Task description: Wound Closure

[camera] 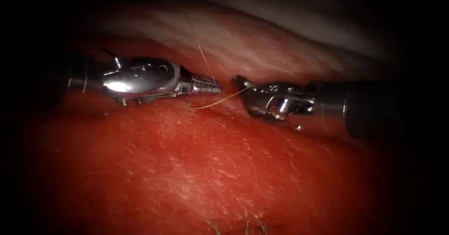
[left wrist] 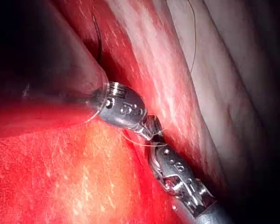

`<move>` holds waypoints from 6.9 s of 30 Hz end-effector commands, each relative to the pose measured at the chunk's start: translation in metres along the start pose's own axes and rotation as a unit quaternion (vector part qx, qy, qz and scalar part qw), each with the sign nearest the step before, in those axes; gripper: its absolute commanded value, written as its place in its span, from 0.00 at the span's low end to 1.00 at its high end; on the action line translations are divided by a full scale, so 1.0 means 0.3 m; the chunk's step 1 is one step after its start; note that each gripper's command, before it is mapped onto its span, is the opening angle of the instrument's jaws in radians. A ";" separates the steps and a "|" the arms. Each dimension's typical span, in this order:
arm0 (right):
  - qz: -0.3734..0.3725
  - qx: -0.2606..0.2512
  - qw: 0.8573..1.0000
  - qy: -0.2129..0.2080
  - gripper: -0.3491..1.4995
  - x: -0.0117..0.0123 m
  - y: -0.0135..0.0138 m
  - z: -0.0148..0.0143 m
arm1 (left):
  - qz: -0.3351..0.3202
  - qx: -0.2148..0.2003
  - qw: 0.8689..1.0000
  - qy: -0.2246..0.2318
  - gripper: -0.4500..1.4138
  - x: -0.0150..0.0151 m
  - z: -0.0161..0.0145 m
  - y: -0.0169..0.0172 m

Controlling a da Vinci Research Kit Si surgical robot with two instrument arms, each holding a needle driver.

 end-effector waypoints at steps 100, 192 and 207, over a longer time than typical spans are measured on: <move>0.007 0.085 0.988 0.127 0.94 0.0136 -0.0171 -0.0523 | -0.013 0.114 0.993 0.031 0.05 0.034 -0.007 -0.044; -0.003 0.075 0.984 0.164 0.99 0.0225 0.0199 -0.0425 | -0.018 0.068 0.992 0.103 0.05 0.063 -0.012 -0.012; -0.031 -0.023 0.996 0.083 0.99 0.0037 0.0520 -0.0602 | -0.055 0.043 0.997 0.019 0.05 0.012 0.036 -0.023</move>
